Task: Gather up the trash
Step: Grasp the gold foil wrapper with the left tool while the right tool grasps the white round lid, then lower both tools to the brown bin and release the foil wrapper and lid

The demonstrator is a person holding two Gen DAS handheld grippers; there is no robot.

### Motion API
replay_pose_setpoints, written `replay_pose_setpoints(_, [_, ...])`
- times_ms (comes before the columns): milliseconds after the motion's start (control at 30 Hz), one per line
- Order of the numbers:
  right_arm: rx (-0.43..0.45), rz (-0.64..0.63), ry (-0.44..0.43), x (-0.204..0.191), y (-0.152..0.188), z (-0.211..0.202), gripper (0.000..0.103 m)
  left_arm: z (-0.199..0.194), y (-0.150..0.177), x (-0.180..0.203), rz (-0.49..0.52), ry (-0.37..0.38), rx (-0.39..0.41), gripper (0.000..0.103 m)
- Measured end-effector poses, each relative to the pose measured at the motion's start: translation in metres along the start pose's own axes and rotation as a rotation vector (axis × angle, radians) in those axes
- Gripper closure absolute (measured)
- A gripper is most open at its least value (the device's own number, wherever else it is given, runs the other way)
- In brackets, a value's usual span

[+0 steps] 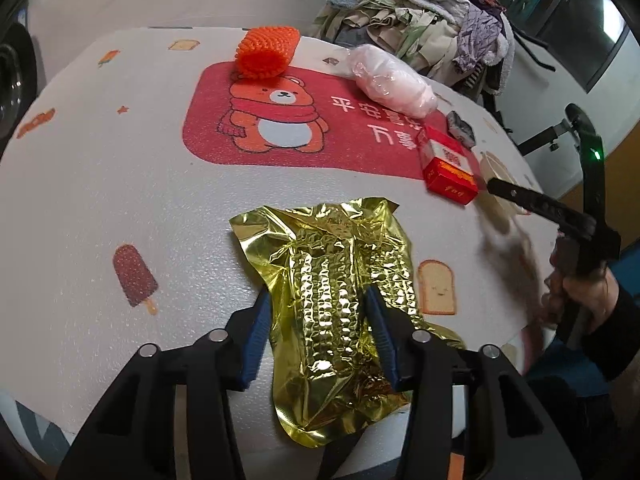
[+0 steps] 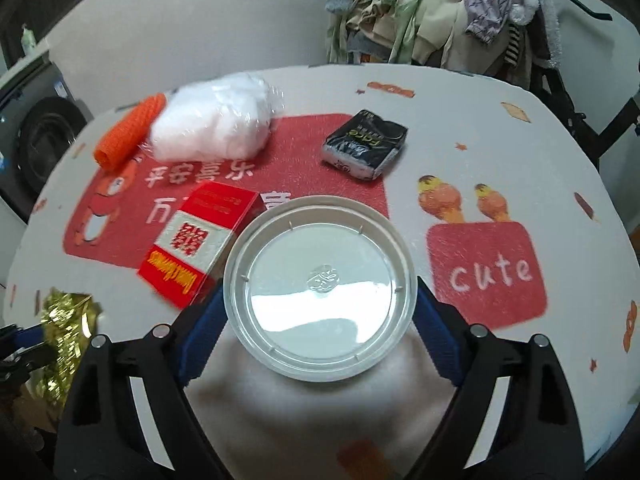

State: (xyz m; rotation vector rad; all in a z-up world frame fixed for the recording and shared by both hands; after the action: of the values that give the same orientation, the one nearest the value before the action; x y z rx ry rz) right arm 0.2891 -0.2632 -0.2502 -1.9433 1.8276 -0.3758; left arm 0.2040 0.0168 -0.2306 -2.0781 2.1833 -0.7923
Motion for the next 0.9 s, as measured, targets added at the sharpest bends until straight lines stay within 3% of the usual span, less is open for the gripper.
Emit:
replay_pose_setpoints(467, [0.109,-0.035,-0.042,-0.007,0.053,-0.087,0.017,-0.053,0.002,0.028,0.093,0.024,0.091,0.061])
replay_pose_setpoints(900, [0.147,-0.082,-0.085,-0.027,0.096,-0.136,0.017,-0.098,0.046,0.053,0.176,0.019,0.144,0.061])
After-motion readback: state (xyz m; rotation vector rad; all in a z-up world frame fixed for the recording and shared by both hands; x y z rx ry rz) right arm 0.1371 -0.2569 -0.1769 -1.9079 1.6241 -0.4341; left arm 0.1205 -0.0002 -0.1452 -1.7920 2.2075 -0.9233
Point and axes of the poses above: each gripper's, at about its wrist camera, not at the fingertips, and z roughly the way its jaws point, x to its right, y to its underside, the point moved 2 cm from there along z, roughly the way its jaws point, and after that the axes turned 6 degrees about -x, right-handed, at the moved point
